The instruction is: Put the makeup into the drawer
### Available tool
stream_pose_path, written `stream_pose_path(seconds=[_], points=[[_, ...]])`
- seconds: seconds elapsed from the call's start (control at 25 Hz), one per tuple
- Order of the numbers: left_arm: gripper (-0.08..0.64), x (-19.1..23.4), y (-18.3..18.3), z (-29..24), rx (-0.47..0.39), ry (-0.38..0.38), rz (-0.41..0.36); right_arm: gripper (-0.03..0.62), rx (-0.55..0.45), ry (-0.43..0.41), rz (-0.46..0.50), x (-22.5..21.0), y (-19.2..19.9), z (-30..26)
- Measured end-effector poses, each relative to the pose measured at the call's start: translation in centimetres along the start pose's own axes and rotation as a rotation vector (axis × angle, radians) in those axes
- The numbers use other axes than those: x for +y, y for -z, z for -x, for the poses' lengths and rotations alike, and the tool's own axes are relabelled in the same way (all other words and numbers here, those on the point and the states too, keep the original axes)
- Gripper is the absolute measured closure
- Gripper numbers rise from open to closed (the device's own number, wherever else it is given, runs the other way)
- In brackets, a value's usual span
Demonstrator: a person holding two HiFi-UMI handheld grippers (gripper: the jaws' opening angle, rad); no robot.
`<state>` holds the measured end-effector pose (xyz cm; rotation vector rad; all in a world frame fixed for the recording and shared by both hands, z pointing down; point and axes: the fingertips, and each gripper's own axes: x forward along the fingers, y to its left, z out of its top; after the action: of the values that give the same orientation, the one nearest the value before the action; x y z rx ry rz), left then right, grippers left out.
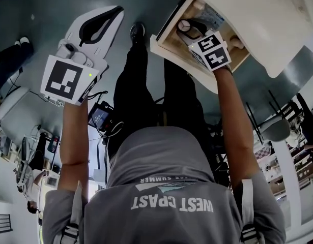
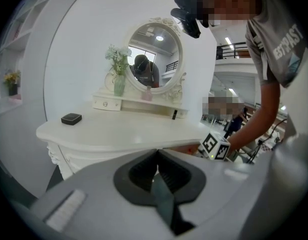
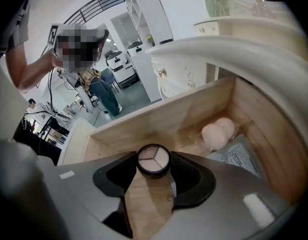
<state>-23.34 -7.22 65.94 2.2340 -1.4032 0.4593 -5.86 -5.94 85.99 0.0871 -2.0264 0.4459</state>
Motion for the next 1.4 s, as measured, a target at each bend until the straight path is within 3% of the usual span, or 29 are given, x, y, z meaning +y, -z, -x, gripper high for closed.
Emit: stream_pose_path(seconds=[0.16, 0.4, 1.0, 1.24, 1.36, 1.4], points=[[0.558, 0.1, 1.1, -0.4, 0.031, 0.005, 0.009, 0.371, 0.007, 0.009, 0.014, -0.3, 0.6, -1.0], [0.558, 0.8, 0.7, -1.0, 0.010, 0.006, 0.013, 0.370, 0.028, 0.028, 0.052, -0.5, 0.5, -1.3], [0.558, 0.7, -5.7, 2.2, -0.052, 0.007, -0.061, 0.372, 0.013, 0.071, 0.045, 2.3, -2.6, 3.4], [0.558, -0.9, -10.2, 4.8, -0.103, 0.012, -0.104, 0.456, -0.074, 0.139, 0.020, 2.9, -5.9, 9.5], [0.558, -2.0, -12.6, 6.2, -0.126, 0.019, -0.126, 0.590, -0.136, 0.160, 0.007, 3.3, -8.2, 13.6], [0.558, -2.4, -13.4, 6.6, -0.134, 0.022, -0.134, 0.591, -0.160, 0.163, -0.001, 3.6, -9.0, 14.9]])
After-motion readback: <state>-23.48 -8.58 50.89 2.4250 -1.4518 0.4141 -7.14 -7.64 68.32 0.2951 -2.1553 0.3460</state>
